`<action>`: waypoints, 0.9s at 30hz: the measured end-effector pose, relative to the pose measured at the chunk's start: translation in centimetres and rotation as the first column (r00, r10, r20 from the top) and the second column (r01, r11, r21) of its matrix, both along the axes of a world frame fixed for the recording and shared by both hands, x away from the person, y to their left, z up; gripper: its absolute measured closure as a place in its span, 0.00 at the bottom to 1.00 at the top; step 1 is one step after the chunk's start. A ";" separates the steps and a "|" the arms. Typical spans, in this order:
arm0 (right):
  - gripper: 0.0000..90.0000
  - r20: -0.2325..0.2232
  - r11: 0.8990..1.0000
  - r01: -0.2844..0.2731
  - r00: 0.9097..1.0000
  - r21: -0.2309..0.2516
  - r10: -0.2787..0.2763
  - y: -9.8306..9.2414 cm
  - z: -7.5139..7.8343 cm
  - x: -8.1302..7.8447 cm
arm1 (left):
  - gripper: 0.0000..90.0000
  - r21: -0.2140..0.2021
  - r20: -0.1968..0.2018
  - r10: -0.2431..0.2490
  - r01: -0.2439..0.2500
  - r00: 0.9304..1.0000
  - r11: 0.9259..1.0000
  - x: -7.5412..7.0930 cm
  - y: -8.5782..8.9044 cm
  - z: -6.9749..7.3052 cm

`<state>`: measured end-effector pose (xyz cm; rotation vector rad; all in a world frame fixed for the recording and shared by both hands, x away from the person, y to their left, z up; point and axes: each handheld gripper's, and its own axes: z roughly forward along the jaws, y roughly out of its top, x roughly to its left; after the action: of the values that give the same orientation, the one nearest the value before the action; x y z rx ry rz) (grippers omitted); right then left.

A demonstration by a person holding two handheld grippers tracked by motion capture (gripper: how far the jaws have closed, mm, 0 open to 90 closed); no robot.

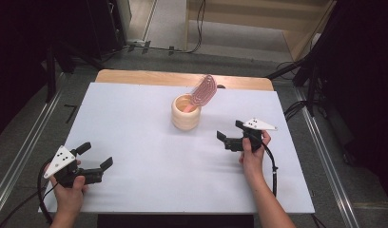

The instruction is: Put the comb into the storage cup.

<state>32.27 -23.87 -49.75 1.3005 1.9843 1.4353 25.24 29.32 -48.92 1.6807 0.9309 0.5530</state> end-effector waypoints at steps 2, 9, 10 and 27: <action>0.00 -0.004 1.000 0.004 1.000 0.001 -0.004 -0.2 -0.2 -0.2 | 0.00 0.000 0.001 -0.001 0.001 1.000 1.000 0.0 0.0 0.0; 0.00 -0.014 1.000 0.019 1.000 0.002 -0.019 -1.1 -0.9 -1.0 | 0.00 0.000 0.001 0.001 -0.001 1.000 1.000 0.0 -0.1 0.0; 0.00 -0.009 1.000 0.021 1.000 0.000 -0.021 -1.2 -0.9 -1.0 | 0.00 0.002 0.001 0.000 0.000 1.000 1.000 0.0 -0.1 0.0; 0.00 0.002 1.000 0.023 1.000 -0.011 -0.023 -2.5 -0.8 -2.4 | 0.00 0.007 0.000 0.002 -0.002 1.000 1.000 0.0 -0.1 0.0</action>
<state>29.92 -26.41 -50.58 1.3126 1.9667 1.4120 25.24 29.25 -48.93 1.6862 0.9316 0.5574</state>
